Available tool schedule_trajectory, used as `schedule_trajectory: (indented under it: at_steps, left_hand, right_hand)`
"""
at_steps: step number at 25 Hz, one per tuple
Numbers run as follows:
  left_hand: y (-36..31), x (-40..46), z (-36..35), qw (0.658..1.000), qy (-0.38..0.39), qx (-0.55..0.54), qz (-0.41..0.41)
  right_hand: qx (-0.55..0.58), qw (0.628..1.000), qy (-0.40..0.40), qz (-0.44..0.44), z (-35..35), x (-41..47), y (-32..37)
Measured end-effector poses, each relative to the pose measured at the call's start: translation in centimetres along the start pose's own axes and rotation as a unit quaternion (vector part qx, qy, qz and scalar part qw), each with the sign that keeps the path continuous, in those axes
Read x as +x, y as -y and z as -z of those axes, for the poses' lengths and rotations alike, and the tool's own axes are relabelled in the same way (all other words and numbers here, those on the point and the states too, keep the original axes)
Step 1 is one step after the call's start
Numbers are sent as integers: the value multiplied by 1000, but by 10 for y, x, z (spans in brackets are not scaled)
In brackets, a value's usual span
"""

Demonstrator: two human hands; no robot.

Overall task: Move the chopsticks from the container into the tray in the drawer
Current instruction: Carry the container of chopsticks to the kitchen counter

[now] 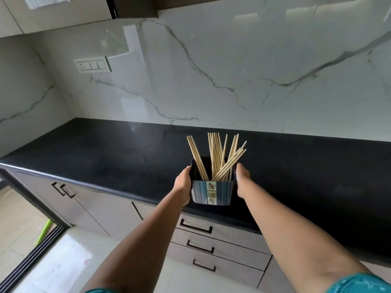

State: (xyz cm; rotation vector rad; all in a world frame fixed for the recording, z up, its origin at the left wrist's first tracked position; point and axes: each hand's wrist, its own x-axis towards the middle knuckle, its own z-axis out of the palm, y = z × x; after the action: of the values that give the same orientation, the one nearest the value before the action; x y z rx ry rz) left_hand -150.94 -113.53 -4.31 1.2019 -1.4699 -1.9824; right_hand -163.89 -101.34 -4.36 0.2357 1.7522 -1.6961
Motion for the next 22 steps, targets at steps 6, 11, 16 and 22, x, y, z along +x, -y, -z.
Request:
schedule_trajectory:
  at_steps: [6, 11, 16, 22]
  left_hand:
    - [-13, 76, -2, 998, 61, 9, 28]
    - [-10, 122, 11, 993, 101, 43, 42]
    - [-7, 131, 18, 987, 114, 114, -17]
    - [-10, 135, 22, 975, 153, 158, -28]
  right_hand:
    - [-5, 998, -55, -19, -29, 49, 11]
    - [39, 996, -73, -34, -52, 81, 0]
    - [90, 991, -100, -29, -57, 92, -4]
    - [189, 970, -151, -14, -63, 84, -7]
